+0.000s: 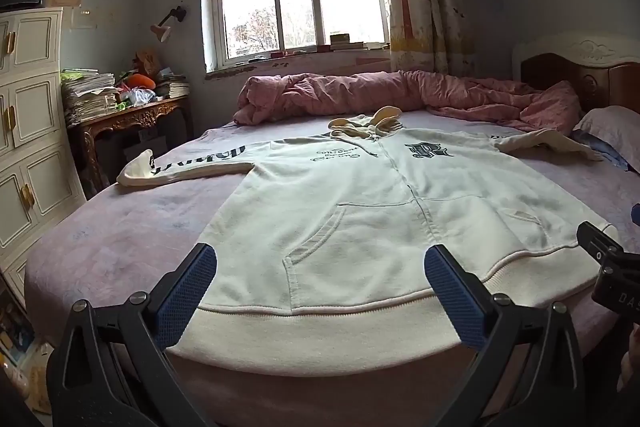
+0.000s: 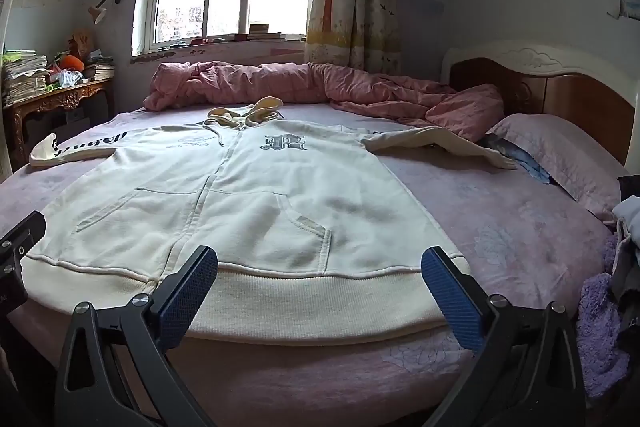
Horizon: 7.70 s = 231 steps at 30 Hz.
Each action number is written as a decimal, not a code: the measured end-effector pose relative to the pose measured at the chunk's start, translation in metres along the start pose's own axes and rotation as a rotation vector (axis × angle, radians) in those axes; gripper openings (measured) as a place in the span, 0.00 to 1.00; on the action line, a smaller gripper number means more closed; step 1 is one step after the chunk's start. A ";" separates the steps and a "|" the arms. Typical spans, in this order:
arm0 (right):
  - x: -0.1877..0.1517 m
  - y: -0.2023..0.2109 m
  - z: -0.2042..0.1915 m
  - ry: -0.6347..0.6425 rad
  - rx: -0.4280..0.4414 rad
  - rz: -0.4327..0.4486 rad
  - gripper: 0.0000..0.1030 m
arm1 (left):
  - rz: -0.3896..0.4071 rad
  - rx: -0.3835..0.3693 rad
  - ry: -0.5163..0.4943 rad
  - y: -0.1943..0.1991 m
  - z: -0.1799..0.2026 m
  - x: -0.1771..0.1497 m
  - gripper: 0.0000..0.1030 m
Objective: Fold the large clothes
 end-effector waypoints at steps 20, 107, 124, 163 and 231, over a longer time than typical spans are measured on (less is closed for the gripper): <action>-0.004 -0.005 0.000 -0.005 0.007 -0.010 1.00 | -0.026 -0.021 0.018 -0.006 -0.004 -0.002 1.00; -0.006 -0.005 -0.007 0.023 -0.015 -0.010 1.00 | 0.091 0.001 0.057 0.024 -0.029 0.016 1.00; -0.008 -0.007 0.000 0.012 -0.025 -0.017 1.00 | 0.099 0.002 0.032 0.024 -0.020 0.014 1.00; -0.053 -0.056 -0.024 0.391 0.017 -0.297 0.99 | -0.104 0.144 -0.387 -0.052 -0.013 -0.067 0.87; 0.046 -0.202 0.067 0.299 0.038 -0.259 0.57 | -0.289 -0.049 0.015 -0.219 -0.116 0.065 0.90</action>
Point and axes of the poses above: each gripper's, at about its wrist camera, not at the fingertips, and y roughly against the way its jaws point, z to its right, x to its top, the point moved 5 cm from there along -y, roughly the way its jaws point, and after that the axes turned 9 degrees about y, right-handed, at the moved point
